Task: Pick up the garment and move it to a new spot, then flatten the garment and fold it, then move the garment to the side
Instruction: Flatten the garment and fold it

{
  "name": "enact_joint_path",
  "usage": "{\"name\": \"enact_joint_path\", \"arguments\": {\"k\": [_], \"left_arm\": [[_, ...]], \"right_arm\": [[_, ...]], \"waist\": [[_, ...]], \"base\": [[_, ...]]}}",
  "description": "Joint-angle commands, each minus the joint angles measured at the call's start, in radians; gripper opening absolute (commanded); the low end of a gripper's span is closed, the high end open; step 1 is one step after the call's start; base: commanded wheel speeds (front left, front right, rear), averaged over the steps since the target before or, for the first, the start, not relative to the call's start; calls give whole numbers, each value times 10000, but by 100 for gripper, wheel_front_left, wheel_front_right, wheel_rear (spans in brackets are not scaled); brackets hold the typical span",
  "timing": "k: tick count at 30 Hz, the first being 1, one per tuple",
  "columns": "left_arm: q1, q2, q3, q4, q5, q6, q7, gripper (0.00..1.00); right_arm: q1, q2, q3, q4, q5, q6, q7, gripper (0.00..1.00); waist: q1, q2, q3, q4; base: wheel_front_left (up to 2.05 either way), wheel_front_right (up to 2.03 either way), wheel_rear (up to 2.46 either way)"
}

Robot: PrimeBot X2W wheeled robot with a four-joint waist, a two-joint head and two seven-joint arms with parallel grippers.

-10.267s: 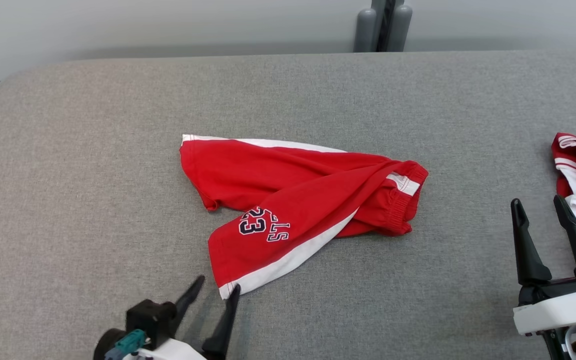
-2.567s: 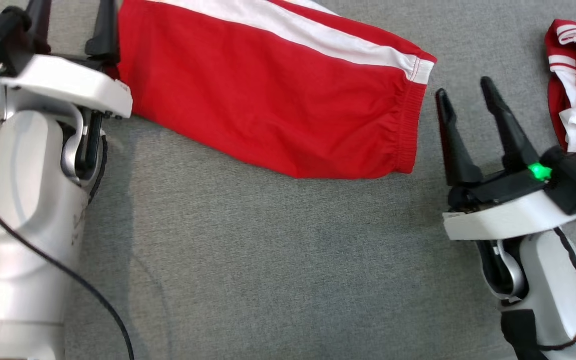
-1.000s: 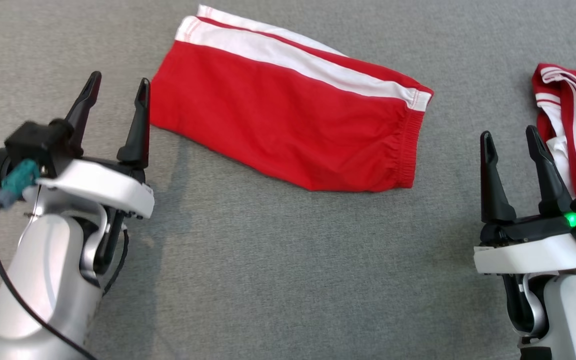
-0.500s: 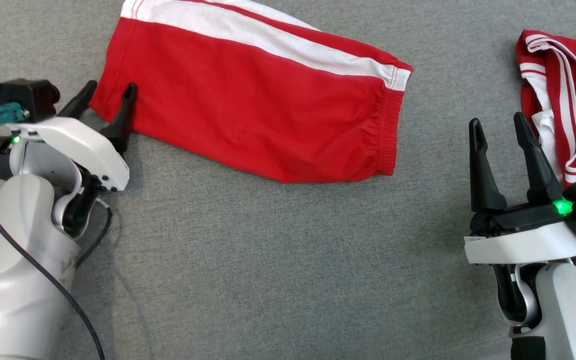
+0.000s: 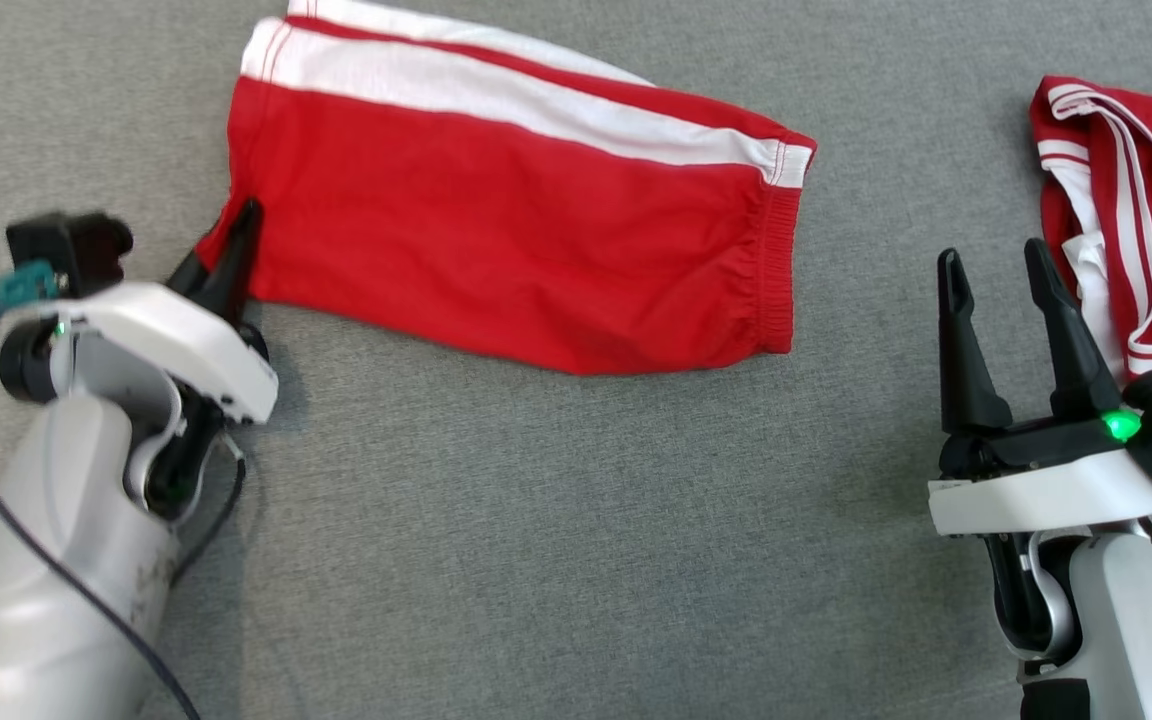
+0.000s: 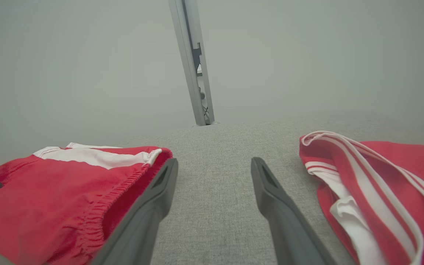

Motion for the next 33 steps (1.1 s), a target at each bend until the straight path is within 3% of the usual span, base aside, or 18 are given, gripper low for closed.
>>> {"name": "enact_joint_path", "arguments": {"k": [1, 8, 17, 18, 19, 24, 33], "left_arm": [[657, -3, 136, -153, -174, 48, -313, 0], [2633, -505, 273, -1728, -527, 443, -1104, 0], [4037, -788, 180, -3253, -570, 1124, -1066, 0], [4131, -786, 185, -3338, -540, 1189, -1106, 39], [4190, -791, 260, -3476, -499, 1297, -1268, 99], [4308, -726, 577, -4230, 293, 1915, -2456, 100], [4946, -310, 917, -5812, 2657, 3148, -2770, 100]], "right_arm": [[123, -30, -50, 53, 42, -4, -49, 100], [512, -34, -414, 164, -322, -4, -44, 100], [706, -39, -629, 66, -541, -4, 203, 100], [720, -39, -620, 65, -540, -4, 238, 100], [728, -37, -616, 52, -526, -4, 245, 100], [749, -102, -669, -45, -707, -4, 324, 100], [1011, -218, -764, -346, -1191, -4, 662, 100]], "waist": [[0, -1, -198, 145], [0, -1, -586, 875], [0, -1, -793, 1188], [0, -1, -829, 1183], [0, -1, -861, 1177], [0, -1, -1090, 1130], [0, -1, -1754, 1203]], "base": [[0, 0, 0], [0, 0, 0], [0, 0, 0], [0, 0, 0], [0, 0, 0], [0, 0, 0], [0, 0, 0]]}}
